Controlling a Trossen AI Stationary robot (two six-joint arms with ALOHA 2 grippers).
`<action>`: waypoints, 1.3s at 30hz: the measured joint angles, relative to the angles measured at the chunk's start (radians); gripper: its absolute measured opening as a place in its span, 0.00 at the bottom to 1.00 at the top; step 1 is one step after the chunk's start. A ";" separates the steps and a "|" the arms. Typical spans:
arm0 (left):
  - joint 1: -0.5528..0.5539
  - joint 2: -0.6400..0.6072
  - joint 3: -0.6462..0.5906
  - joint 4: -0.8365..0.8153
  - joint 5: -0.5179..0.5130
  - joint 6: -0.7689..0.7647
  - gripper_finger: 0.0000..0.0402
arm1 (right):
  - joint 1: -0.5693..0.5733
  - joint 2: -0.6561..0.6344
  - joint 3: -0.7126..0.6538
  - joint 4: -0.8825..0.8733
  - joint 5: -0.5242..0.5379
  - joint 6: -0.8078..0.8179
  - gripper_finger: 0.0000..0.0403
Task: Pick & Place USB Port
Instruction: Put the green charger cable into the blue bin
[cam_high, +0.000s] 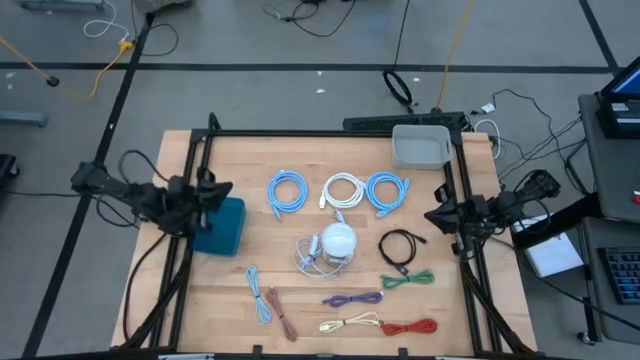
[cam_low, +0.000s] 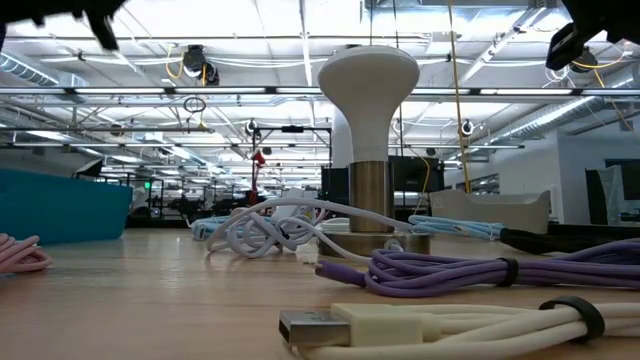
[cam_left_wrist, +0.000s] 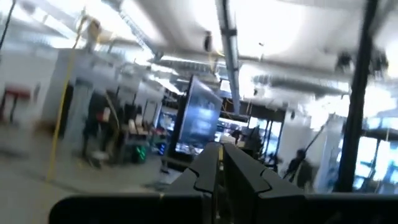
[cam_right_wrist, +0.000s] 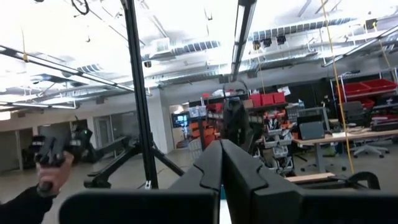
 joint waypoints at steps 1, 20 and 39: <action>-0.007 0.017 0.041 -0.031 0.021 0.056 0.06 | 0.000 0.008 0.000 0.003 0.001 0.001 0.00; -0.167 0.703 0.697 -1.037 -0.436 0.008 0.06 | -0.002 0.293 0.000 0.064 0.156 0.025 0.06; -0.016 0.675 0.673 -1.390 -0.891 -0.625 0.06 | -0.098 0.389 0.152 -0.096 0.496 -0.222 0.23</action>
